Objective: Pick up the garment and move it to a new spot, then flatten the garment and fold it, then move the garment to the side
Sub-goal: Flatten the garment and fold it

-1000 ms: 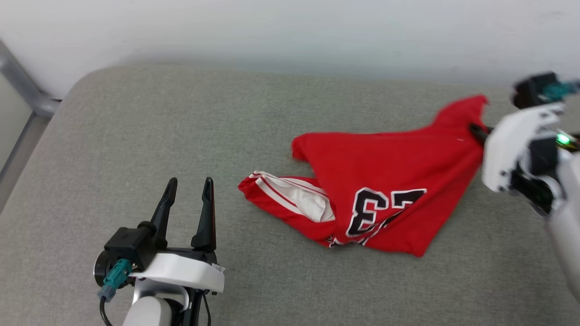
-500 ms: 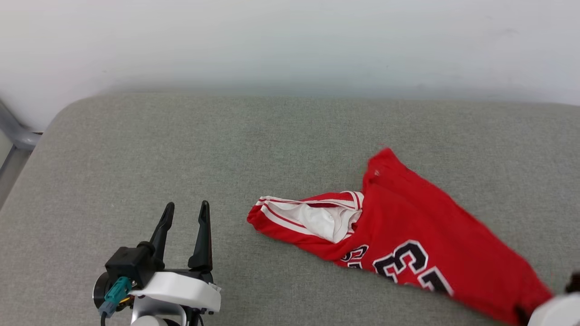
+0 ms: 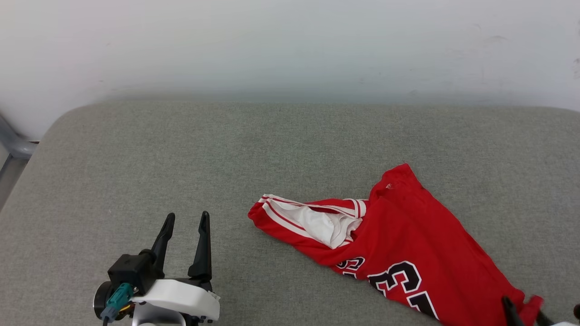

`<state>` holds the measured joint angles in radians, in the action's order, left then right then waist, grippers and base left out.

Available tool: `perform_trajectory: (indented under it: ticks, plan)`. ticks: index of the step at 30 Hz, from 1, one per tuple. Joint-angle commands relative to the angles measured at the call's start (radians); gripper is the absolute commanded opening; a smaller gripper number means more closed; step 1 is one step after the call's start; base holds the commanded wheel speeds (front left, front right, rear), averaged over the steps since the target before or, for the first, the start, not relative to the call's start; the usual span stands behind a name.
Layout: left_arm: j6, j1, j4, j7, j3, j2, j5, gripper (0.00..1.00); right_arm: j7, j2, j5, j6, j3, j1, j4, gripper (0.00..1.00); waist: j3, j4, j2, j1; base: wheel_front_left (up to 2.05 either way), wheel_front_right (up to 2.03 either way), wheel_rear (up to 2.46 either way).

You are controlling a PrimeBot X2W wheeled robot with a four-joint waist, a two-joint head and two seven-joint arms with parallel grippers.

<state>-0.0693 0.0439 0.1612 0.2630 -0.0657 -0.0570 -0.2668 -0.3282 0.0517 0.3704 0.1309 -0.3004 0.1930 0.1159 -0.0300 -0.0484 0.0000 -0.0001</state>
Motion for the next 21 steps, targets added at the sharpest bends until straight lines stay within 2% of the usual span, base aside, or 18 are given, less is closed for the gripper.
perform_trajectory:
  ticks: [1,5,9,11,14,21]
  plan:
    - [0.002,-0.011,0.000,0.003,-0.002,-0.005,0.005,1.00,0.067,-0.001,0.003,0.000,-0.002,-0.033,-0.015,1.00,0.000,-0.001,0.0000,0.0001,0.00,0.00,0.00]
    - [0.004,-0.004,-0.006,0.003,-0.003,-0.005,0.003,1.00,0.182,-0.002,-0.031,0.000,-0.004,-0.100,-0.025,1.00,-0.010,-0.006,0.0000,0.0001,0.00,0.00,0.00]
    - [0.005,0.024,-0.023,0.003,-0.002,-0.006,0.008,1.00,0.169,0.009,-0.066,0.000,0.011,-0.215,0.016,1.00,-0.046,-0.016,0.0000,0.0001,0.00,0.00,0.00]
    - [0.004,0.042,-0.030,0.003,-0.004,-0.009,0.014,1.00,0.141,0.041,-0.079,0.000,0.023,-0.285,0.052,1.00,-0.071,-0.027,0.0000,0.0001,0.00,0.00,0.00]
    - [-0.004,0.067,-0.038,0.003,-0.011,-0.009,0.023,1.00,0.061,0.086,-0.066,0.000,0.066,-0.389,0.121,1.00,-0.106,-0.051,0.0000,0.0001,0.00,0.00,0.00]
    - [-0.017,0.128,-0.053,0.003,-0.031,-0.003,0.022,1.00,-0.216,0.202,-0.040,0.000,0.155,-0.599,0.272,1.00,-0.179,-0.118,0.0000,0.0001,0.00,0.00,0.00]
